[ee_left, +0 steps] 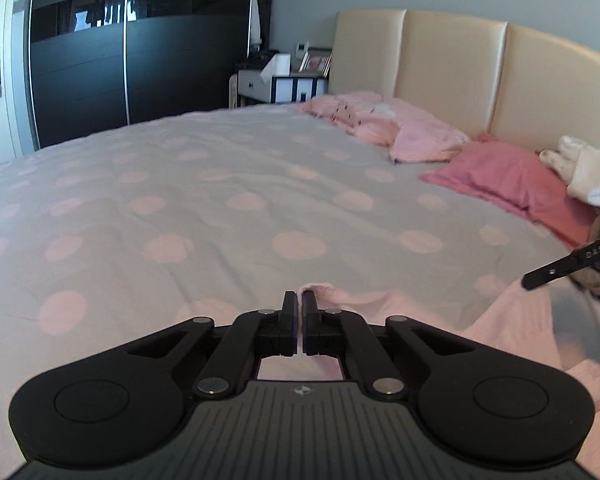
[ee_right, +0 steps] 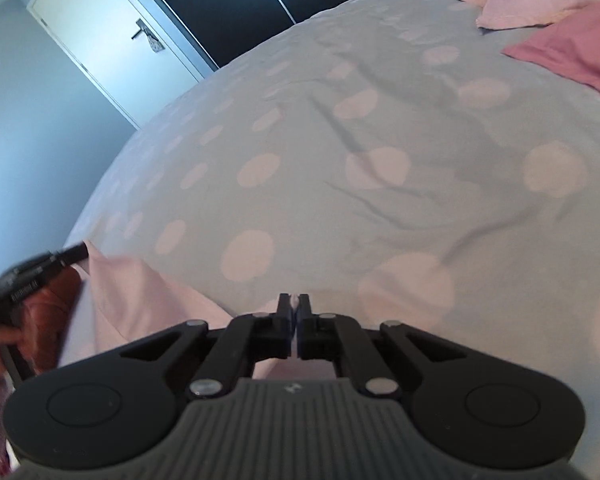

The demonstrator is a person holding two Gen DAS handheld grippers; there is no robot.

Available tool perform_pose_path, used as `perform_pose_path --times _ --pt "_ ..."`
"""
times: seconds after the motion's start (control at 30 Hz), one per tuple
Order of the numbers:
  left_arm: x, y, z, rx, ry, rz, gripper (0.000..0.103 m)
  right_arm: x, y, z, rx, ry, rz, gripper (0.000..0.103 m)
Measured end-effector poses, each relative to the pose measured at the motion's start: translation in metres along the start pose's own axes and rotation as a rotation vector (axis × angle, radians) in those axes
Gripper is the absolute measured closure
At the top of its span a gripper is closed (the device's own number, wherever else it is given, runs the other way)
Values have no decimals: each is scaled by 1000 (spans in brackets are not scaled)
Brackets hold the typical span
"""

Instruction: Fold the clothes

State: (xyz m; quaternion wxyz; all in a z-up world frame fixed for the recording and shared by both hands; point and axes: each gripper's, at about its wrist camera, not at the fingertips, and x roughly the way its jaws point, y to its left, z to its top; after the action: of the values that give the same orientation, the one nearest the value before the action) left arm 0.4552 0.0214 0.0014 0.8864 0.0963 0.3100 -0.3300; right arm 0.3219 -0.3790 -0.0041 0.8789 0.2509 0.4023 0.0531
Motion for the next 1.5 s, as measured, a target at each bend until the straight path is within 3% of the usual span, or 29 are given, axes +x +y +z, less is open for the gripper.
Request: perform_pose_path --times 0.1,0.17,0.23,0.33,0.37,0.4,0.47,0.57,0.7,0.8,0.93,0.97,1.07,1.13,1.2,1.37,1.5 --pt "23 -2 -12 -11 85 72 101 11 -16 -11 27 47 -42 100" --pt "33 -7 -18 -21 89 102 99 18 -26 -18 42 63 -48 100" --pt "36 -9 -21 -44 79 124 89 24 -29 -21 37 60 -58 99" --pt "30 -10 -20 -51 66 134 72 23 -29 -18 -6 34 -156 89" --pt "28 -11 -19 -46 61 143 63 19 -29 -17 -18 21 -164 80" --pt "24 -11 -19 -49 50 145 60 16 -30 -15 -24 8 -164 76" --pt "16 -12 -16 -81 34 116 60 10 -30 -11 -30 -13 -152 75" --pt "13 -20 -13 -143 55 15 56 9 -18 -10 -40 -10 -70 74" --pt "22 -56 -8 -103 99 -97 53 16 19 -14 -144 6 48 73" --pt "41 -82 -6 -73 180 -155 54 27 52 -17 -263 21 85 73" --pt "67 -94 -10 -109 271 -166 57 49 77 -24 -355 82 109 73" --pt "71 -96 -12 -106 281 -163 61 54 80 -26 -377 98 107 70" --pt "75 -96 -20 -117 287 -144 92 65 85 -38 -467 127 66 62" --pt "75 -93 -26 -130 289 -135 99 67 84 -45 -507 141 55 69" --pt "69 -89 -31 -121 284 -114 103 65 81 -51 -535 145 57 100" --pt "53 -76 -41 -136 295 -102 103 48 79 -53 -575 112 77 101" --pt "48 -74 -47 -145 299 -108 103 49 84 -53 -621 136 41 101"
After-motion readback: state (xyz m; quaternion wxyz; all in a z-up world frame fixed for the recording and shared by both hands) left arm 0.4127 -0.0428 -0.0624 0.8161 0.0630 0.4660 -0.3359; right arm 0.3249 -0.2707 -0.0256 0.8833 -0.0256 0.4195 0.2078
